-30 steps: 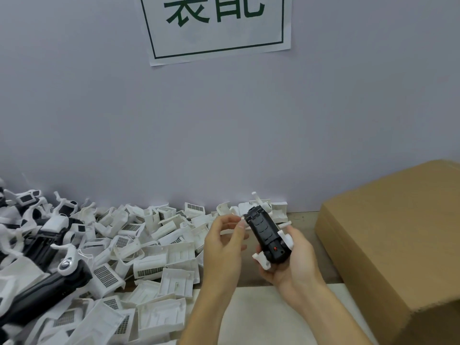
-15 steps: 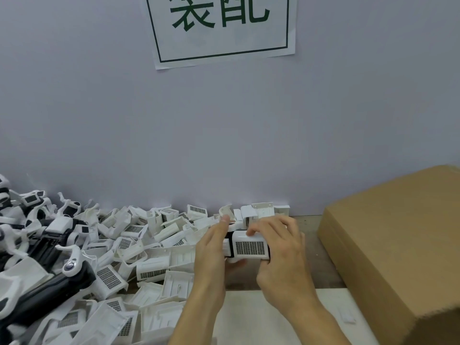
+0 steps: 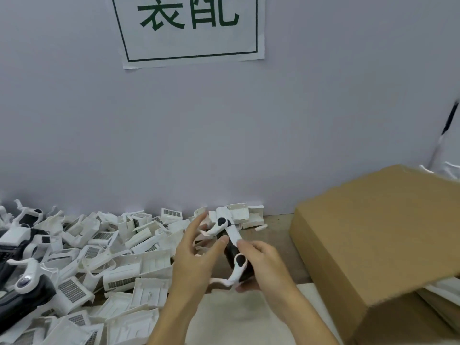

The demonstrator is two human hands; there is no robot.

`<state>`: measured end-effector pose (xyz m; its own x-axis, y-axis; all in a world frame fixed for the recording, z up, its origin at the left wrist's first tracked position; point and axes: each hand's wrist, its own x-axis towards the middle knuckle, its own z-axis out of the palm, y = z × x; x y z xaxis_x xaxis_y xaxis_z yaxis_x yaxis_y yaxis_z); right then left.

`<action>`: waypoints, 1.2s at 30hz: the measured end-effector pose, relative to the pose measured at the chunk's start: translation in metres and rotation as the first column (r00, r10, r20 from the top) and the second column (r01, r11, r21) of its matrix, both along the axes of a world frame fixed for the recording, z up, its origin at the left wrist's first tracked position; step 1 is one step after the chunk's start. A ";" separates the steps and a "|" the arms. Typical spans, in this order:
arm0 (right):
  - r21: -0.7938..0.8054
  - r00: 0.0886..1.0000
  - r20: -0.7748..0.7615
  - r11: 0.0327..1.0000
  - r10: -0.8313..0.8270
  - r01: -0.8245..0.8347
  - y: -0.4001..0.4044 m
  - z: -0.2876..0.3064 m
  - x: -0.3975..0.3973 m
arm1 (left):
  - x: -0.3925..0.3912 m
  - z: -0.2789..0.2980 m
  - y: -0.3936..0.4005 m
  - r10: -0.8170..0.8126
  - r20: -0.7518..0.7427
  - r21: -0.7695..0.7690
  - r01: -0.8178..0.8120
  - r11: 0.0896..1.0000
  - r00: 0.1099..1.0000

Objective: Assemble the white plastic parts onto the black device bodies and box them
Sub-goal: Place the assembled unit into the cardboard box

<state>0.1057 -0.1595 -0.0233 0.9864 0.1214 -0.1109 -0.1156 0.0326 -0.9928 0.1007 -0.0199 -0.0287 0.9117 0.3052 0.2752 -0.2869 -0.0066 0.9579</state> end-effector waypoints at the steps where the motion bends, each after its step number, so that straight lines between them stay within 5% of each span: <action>1: -0.025 0.999 -0.036 0.999 0.020 -0.021 0.000 0.001 -0.002 | 0.001 -0.002 0.001 0.010 0.001 0.001 -0.010 1.000 1.000; 8: -0.418 0.982 -0.018 0.890 0.190 -0.180 -0.006 0.009 -0.016 | 0.006 -0.012 0.006 0.005 0.015 -0.140 -0.003 0.990 1.000; 14: 0.118 0.990 0.051 0.985 -0.131 0.125 -0.058 0.061 -0.004 | 0.005 -0.008 0.015 0.086 0.059 -0.401 -0.055 0.915 0.995; 18: 0.604 0.849 0.057 0.696 -0.525 0.389 -0.138 0.127 0.021 | 0.006 -0.008 0.013 0.054 0.037 -0.364 -0.037 0.931 0.998; 20: 0.594 0.812 -0.032 0.643 -0.583 0.484 -0.166 0.137 0.026 | 0.008 -0.010 0.012 0.039 0.015 -0.363 -0.031 0.931 0.999; 22: 0.463 0.812 -0.021 0.714 -0.584 0.526 -0.163 0.130 0.022 | 0.010 -0.010 0.012 0.035 -0.008 -0.338 -0.035 0.941 0.999; 25: 0.170 0.861 0.094 0.860 -0.499 0.480 -0.118 0.088 0.013 | 0.015 -0.013 0.009 0.057 -0.108 -0.201 -0.077 0.977 0.993; 29: 0.038 0.982 -0.026 0.981 -0.189 0.190 -0.037 0.022 -0.002 | 0.010 -0.015 -0.002 0.077 -0.134 0.221 -0.045 0.974 0.988; 32: -0.183 0.998 0.003 0.981 -0.070 0.069 -0.001 -0.015 -0.011 | 0.002 -0.011 0.000 0.065 -0.115 0.701 0.035 0.712 0.991; 34: -0.405 0.994 0.109 0.913 0.008 0.037 0.002 -0.020 -0.011 | 0.003 -0.001 0.007 0.023 -0.157 0.823 0.118 0.555 0.987; 36: -0.378 0.986 0.164 0.924 0.002 0.061 -0.003 -0.018 -0.006 | 0.010 0.015 0.020 0.034 -0.207 0.897 0.176 0.406 0.978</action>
